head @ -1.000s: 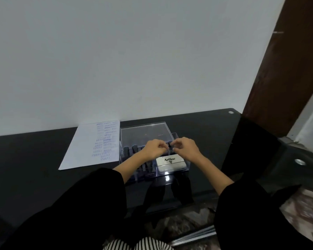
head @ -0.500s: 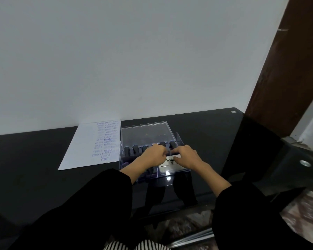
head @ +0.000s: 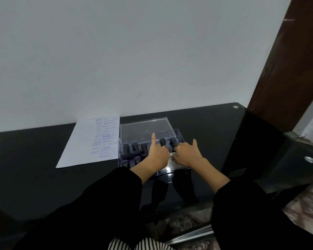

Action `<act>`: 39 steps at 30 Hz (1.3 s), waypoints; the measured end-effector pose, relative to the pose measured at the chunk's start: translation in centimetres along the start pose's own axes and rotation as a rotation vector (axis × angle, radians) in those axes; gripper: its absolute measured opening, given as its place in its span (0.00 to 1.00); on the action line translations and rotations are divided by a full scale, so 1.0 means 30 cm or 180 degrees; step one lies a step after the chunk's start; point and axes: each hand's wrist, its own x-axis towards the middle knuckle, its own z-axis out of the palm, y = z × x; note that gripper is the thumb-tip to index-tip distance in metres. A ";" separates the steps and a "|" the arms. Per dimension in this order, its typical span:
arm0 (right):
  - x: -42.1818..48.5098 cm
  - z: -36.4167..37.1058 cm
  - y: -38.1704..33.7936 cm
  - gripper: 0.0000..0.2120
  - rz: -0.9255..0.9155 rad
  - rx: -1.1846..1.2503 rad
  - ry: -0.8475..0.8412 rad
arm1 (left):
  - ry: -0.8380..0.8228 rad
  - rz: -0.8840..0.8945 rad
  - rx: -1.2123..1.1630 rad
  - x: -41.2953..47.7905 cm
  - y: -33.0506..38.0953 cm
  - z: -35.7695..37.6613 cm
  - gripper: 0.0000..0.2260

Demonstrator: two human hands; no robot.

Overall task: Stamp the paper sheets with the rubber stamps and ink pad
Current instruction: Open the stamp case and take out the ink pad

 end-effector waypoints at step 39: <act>-0.023 0.031 0.014 0.16 0.0017 0.0888 0.0923 | -0.0270 -0.1518 -0.4880 0.005 -0.074 -0.071 0.21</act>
